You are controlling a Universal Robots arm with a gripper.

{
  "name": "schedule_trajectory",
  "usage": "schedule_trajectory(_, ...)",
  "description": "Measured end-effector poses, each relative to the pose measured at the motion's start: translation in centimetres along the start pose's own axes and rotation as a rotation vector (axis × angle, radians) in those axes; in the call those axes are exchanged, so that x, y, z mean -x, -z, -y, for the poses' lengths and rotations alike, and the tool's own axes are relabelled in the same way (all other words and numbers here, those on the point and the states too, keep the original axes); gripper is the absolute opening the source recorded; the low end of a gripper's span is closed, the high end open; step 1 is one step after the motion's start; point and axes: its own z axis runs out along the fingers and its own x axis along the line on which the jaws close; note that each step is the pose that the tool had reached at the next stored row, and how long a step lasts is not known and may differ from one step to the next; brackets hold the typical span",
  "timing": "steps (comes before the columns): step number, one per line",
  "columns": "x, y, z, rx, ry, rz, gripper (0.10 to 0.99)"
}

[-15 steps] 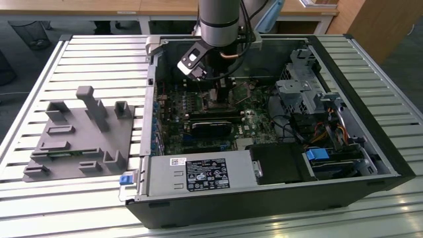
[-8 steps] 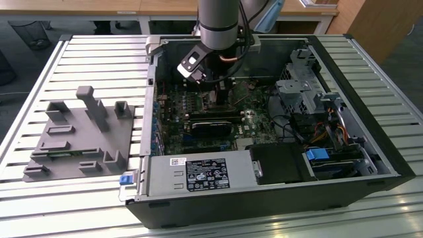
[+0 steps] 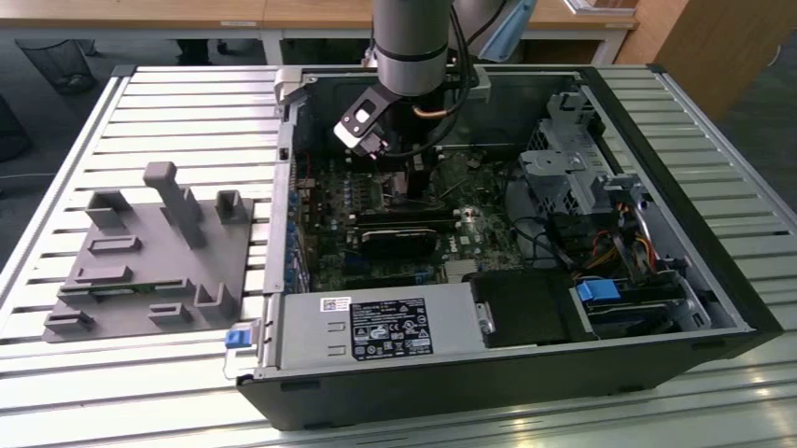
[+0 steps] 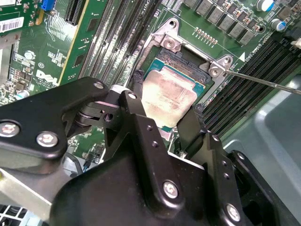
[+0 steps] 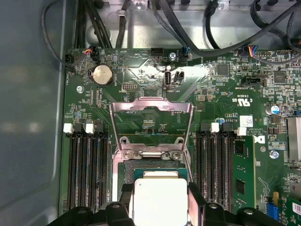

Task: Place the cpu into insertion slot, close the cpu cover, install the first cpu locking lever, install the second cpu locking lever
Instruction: 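Place the cpu into insertion slot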

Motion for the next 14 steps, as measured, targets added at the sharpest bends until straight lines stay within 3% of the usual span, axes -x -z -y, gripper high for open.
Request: schedule_trajectory(14, -0.29, -0.97, 0.12, -0.001, 0.0, -0.0004, 0.541)
